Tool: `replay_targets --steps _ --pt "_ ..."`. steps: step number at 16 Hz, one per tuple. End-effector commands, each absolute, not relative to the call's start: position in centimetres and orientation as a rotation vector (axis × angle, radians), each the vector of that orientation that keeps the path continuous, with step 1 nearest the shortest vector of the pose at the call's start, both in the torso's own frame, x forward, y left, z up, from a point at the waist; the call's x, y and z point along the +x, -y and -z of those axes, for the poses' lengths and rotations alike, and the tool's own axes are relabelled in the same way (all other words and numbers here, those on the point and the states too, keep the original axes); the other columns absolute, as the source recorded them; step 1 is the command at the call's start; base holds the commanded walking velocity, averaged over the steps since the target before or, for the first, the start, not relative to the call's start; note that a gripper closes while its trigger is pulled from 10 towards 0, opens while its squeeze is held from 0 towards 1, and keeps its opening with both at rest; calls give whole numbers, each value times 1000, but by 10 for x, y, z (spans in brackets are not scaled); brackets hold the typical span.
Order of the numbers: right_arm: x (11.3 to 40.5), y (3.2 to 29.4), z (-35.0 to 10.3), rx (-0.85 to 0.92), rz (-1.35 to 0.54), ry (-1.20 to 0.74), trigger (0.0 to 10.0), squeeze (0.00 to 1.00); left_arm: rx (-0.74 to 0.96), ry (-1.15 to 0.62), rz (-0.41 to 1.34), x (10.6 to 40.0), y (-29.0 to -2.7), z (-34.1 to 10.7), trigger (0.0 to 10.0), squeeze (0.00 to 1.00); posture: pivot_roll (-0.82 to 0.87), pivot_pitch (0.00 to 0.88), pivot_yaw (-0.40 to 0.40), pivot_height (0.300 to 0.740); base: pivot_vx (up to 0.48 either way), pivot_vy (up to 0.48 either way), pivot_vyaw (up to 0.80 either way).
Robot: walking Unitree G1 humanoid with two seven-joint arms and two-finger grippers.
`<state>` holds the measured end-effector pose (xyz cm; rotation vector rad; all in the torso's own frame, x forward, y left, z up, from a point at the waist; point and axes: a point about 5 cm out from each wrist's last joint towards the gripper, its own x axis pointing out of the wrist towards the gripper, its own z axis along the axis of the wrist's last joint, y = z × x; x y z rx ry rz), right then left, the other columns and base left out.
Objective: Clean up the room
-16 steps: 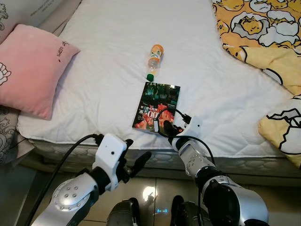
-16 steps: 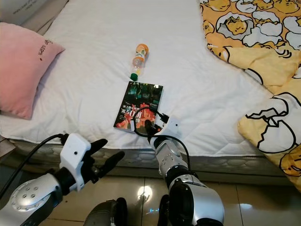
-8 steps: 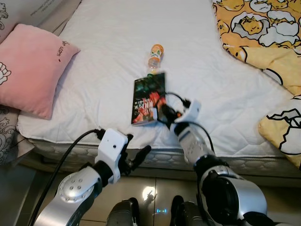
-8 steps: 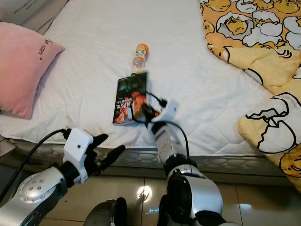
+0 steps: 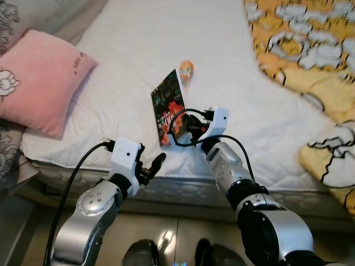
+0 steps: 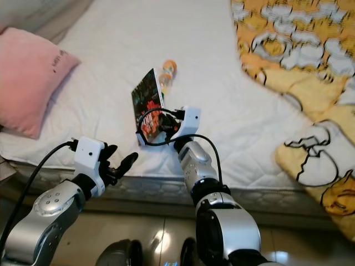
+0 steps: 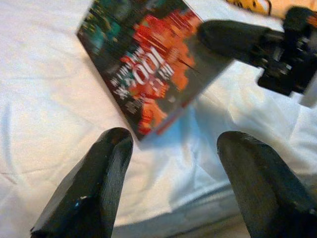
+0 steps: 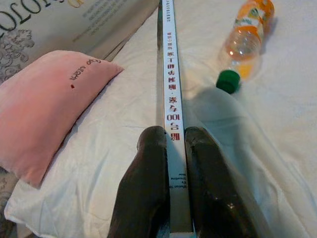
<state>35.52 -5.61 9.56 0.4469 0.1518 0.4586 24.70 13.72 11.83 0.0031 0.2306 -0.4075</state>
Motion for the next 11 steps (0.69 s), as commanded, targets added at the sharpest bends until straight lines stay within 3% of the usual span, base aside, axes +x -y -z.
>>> replay_targets --steps 1,3,9,11 --pt "349 39 -101 447 -488 -99 0 0 -3 -224 361 252 -141 -115 10000 0 155 0 -15 740 0 0 0" --pt "352 46 -110 316 -473 -19 0 0 -10 -190 319 262 -145 -117 10000 0 147 0 -35 740 0 0 0" --pt "343 80 -102 176 -391 47 0 0 20 -115 288 290 -151 -126 10000 0 105 0 -50 740 0 454 0" --pt "334 86 -94 82 -391 69 0 0 -54 -122 218 293 -158 -120 10000 0 96 0 -54 740 0 480 0"
